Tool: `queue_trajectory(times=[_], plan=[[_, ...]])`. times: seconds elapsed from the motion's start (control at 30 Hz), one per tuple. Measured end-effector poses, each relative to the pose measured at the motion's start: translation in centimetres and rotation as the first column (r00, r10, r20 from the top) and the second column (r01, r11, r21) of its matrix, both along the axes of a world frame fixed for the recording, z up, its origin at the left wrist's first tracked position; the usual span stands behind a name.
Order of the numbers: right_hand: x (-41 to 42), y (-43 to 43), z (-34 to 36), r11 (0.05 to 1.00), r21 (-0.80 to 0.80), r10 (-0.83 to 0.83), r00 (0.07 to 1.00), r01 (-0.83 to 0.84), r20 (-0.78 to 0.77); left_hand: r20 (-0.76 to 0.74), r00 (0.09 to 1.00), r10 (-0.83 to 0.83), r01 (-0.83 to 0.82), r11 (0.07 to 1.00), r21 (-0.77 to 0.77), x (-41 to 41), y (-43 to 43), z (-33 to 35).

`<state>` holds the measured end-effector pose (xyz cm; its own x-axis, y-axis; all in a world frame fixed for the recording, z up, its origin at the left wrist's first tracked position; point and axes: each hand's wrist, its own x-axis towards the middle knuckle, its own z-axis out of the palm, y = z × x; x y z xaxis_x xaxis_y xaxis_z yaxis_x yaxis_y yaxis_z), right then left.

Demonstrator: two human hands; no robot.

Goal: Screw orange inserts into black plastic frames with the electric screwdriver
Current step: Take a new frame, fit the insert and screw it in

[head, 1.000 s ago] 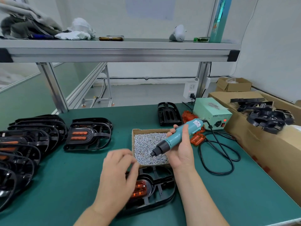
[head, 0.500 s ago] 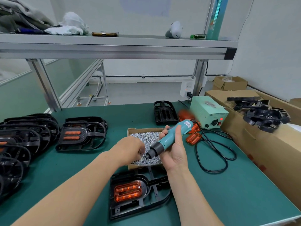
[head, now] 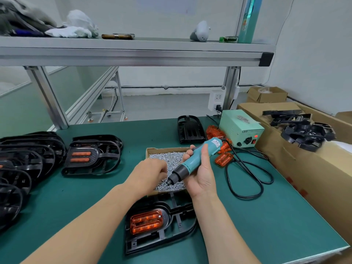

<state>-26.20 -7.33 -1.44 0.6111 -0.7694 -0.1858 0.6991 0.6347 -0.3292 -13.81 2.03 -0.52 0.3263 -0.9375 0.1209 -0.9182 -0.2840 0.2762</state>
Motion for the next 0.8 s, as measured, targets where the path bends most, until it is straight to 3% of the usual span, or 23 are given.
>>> queue_trajectory(times=[0.17,0.3,0.5,0.7,0.8], plan=[[-0.1,0.0,-0.2,1.0,-0.001,0.003,1.0,-0.003,-0.003,-0.108,0.992,0.066,-0.073,0.996,-0.058,-0.3,0.1,-0.1],[-0.1,-0.1,-0.2,1.0,-0.028,-0.001,1.0,0.0,-0.023,-0.367,0.924,0.111,-0.182,0.969,-0.167,-0.8,0.8,0.3],[0.1,0.1,-0.1,0.99,-0.138,-0.037,0.994,0.022,-0.104,-0.751,0.656,0.068,-0.382,0.889,-0.253,-2.1,4.6,0.3],[0.3,1.1,1.4,0.974,-0.222,-0.08,0.981,0.04,-0.176,-0.936,0.353,-0.015,-0.57,0.79,-0.227,-3.6,8.2,-0.7],[0.6,2.3,2.5,0.968,-0.242,-0.111,0.976,0.065,-0.185,-0.965,0.254,-0.062,-0.608,0.766,-0.21,-4.4,9.1,-0.8]])
